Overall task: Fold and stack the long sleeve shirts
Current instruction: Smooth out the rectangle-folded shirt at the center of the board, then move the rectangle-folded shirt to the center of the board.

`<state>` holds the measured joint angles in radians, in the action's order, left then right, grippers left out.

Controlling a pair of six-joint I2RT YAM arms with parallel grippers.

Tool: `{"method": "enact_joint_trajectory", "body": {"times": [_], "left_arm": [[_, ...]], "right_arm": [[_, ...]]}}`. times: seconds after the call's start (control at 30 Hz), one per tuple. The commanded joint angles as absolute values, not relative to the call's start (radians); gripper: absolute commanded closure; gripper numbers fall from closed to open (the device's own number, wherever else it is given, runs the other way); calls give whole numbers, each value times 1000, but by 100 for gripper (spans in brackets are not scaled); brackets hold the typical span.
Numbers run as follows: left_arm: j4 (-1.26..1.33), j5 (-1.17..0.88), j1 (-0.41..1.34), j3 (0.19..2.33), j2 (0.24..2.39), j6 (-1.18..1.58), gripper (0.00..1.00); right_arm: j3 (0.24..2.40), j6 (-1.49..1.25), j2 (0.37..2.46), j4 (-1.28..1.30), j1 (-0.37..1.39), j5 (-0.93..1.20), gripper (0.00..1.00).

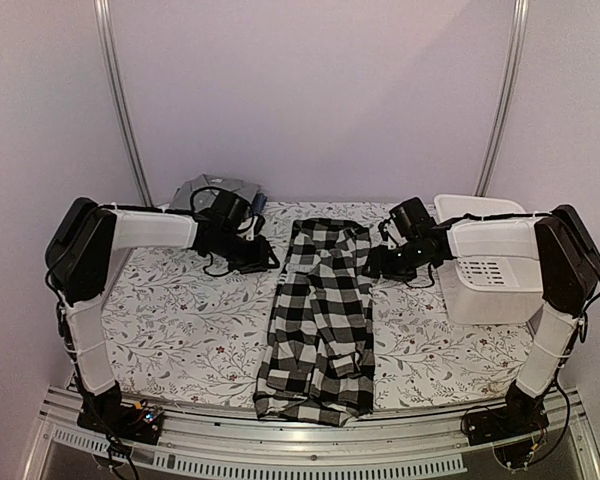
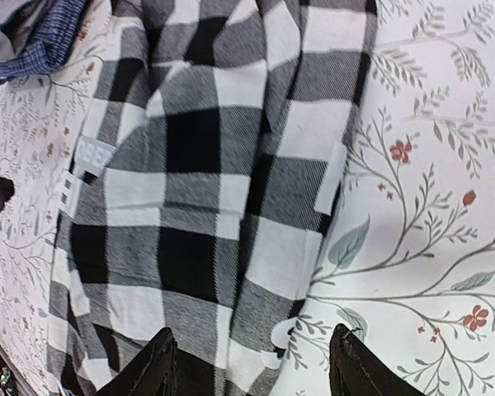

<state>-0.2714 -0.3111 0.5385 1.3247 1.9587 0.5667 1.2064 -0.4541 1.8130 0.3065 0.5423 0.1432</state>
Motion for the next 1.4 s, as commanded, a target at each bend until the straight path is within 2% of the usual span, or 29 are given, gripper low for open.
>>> {"method": "enact_joint_trajectory", "body": {"times": [0.0,0.67,0.83,0.97,1.03,1.1,1.17,1.27,1.37], "left_arm": [[-284,-288,537,1351,2002,535,63],[-308,-302,541,1423,2144,511,58],[-310,-302,550,1475,2197,516,59],[-308,-309,562,1505,2225,531,66],[-308,-307,570,1522,2241,543,74],[-308,-306,572,1539,2260,558,89],[-302,-297,572,1556,2275,574,98],[-286,-276,563,1595,2310,594,100],[-289,-272,544,1669,2372,604,100]], "right_arm": [[1129,-489,1785,271,540,127,38],[1094,-500,1885,213,540,142,37],[1188,-500,1972,249,558,109,48],[1224,-504,2009,274,560,70,64],[1246,-502,2026,284,560,54,73],[1277,-499,2042,297,560,37,81],[1317,-491,2068,313,558,18,88],[1393,-475,2117,344,543,5,93],[1469,-457,2169,359,513,8,93]]}}
